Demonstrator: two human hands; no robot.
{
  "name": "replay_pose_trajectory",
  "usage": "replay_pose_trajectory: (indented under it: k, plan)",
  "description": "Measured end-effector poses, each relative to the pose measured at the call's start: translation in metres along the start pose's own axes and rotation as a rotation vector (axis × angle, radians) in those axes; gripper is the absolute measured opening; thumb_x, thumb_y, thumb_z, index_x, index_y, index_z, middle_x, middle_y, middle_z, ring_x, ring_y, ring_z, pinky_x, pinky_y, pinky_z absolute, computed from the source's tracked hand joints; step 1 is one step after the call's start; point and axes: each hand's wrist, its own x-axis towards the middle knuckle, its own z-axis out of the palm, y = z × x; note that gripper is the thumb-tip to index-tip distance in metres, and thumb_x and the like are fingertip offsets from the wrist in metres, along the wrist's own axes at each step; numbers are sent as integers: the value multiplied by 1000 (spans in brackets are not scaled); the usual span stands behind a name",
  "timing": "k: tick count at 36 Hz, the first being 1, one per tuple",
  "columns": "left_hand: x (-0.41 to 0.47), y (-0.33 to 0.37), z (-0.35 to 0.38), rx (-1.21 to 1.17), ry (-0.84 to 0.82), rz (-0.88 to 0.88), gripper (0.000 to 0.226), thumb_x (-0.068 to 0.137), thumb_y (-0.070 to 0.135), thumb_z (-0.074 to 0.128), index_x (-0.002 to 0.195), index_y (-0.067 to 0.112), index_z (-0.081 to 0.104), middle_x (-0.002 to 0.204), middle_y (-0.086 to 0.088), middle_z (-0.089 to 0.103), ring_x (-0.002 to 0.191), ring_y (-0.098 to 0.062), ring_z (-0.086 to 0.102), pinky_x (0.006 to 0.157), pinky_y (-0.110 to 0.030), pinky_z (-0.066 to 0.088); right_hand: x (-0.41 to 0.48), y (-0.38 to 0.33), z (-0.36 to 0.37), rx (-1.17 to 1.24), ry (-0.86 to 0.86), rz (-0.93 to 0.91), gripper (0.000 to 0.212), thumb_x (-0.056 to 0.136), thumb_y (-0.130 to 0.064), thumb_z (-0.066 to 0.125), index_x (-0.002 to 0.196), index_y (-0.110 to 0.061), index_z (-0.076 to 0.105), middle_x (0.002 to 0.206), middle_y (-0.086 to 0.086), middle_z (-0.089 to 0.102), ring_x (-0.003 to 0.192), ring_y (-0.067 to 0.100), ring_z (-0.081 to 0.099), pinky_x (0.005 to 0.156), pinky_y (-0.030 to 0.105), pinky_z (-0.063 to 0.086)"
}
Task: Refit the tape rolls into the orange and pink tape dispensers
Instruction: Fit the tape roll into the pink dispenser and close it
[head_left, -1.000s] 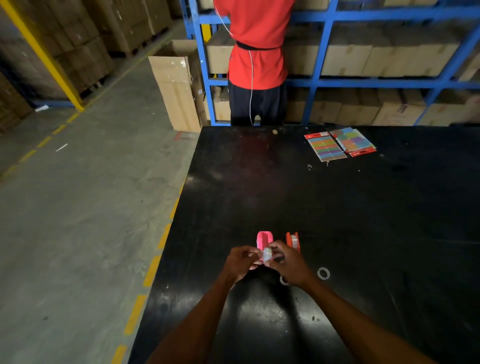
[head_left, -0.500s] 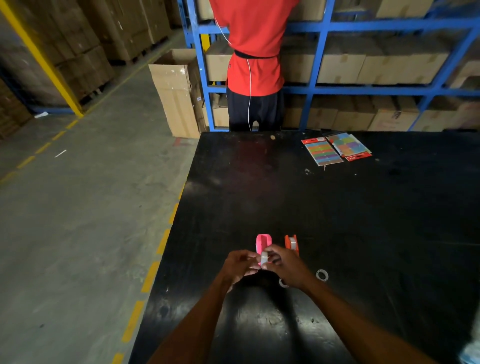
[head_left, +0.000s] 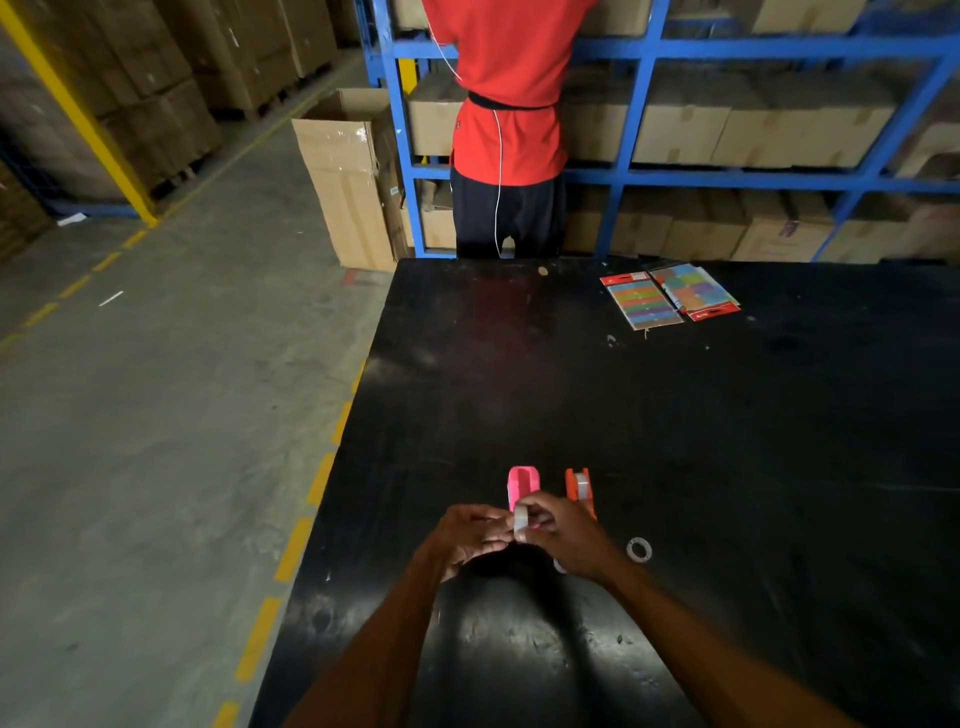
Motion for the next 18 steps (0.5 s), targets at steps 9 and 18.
replay_pose_trajectory:
  k: [9,18]
  plan:
    - [20,-2,4,63,47,32,27,86,19,71,108,3,72,99,-18,74,85,-17,69,76,-22,58,19,1,-24,-118,5,-5,43,71,-38,79,109,-32,60,110,-11,59,103,8,64,93,33,54]
    - [53,-9,-11,205,226,37,14,93,9,60,103,3,69,79,-7,68,51,1,63,51,-13,49,64,15,-40,-243,40,1,34,73,-19,78,103,-20,62,102,0,69,93,11,67,84,32,56]
